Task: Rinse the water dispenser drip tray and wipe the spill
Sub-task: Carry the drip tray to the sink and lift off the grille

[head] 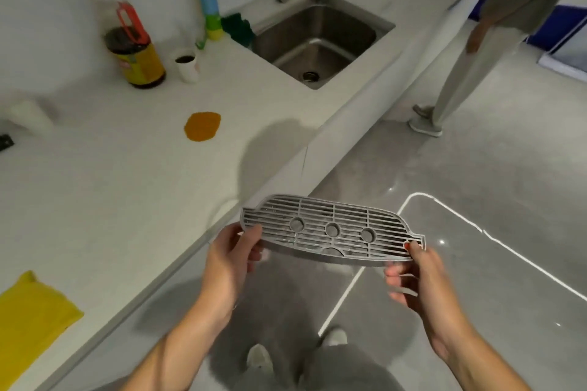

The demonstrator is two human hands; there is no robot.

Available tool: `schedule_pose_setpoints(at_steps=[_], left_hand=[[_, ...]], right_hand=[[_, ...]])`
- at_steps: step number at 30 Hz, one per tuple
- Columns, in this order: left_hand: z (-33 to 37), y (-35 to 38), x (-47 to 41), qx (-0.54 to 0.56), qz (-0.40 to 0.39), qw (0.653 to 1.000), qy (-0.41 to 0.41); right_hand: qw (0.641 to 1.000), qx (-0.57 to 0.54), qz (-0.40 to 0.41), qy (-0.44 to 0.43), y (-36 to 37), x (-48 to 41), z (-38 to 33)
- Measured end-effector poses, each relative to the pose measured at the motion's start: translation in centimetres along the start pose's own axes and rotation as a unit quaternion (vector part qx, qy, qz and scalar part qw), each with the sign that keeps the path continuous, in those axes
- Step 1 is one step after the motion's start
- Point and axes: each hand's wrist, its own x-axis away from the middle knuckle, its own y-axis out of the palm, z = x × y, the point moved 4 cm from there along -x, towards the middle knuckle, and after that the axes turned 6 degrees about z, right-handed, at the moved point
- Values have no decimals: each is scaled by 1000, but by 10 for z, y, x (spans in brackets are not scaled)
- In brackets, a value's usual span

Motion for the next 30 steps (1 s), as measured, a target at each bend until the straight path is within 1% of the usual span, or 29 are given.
schedule_pose_setpoints(at_steps=[4,10,15,19,24,28,30], left_hand=[[32,54,-53,38,-6,999,-11],[73,133,-135,46,46,998,-4],[106,194,-201,55,98,994,-12],[128,234,-255,73,119,990,-7],[146,287,-344,162,106,980,-41],[169,326,-417,280,58,956,-58],[180,341,-447,301,52,950,-64]], right_hand=[[1000,-4,-13,-14,10,-77,-49],[997,6,-45,-61,26,-201,-130],[994,29,-82,-73,40,-300,-202],[990,55,-103,-76,59,-374,-256],[986,78,-118,-83,91,-470,-315],[983,94,-129,-89,120,-540,-361],[981,108,-132,-90,136,-570,-383]])
